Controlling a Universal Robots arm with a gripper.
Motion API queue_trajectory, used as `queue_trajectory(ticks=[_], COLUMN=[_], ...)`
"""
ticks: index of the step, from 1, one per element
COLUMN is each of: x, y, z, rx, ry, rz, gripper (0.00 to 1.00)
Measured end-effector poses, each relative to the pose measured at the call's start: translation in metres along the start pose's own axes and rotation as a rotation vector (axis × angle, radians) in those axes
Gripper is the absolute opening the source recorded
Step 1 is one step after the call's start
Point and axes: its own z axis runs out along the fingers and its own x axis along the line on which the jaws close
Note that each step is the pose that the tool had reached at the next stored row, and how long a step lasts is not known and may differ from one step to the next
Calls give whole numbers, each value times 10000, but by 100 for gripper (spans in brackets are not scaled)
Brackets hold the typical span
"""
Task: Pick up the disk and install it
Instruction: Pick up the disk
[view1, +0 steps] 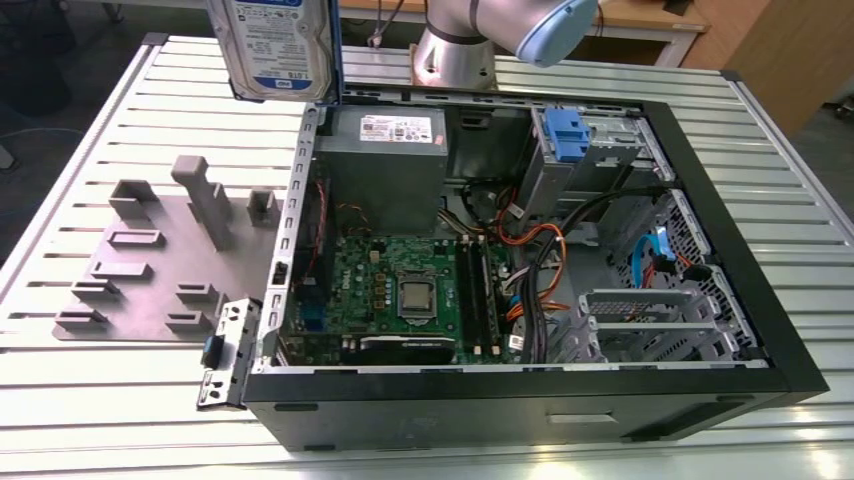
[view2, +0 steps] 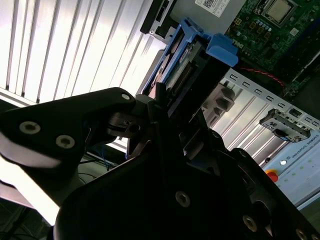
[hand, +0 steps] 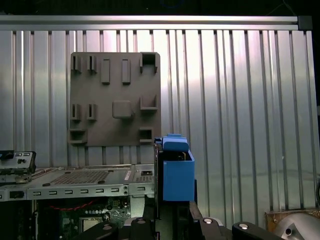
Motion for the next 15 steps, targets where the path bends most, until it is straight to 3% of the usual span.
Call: queue_trajectory(ticks=[9, 15], x=[-1, -4], y=[-1, -69], z=[0, -2], rx=[-1, -1], ry=[1, 3], rz=[1, 0], gripper=[35, 35])
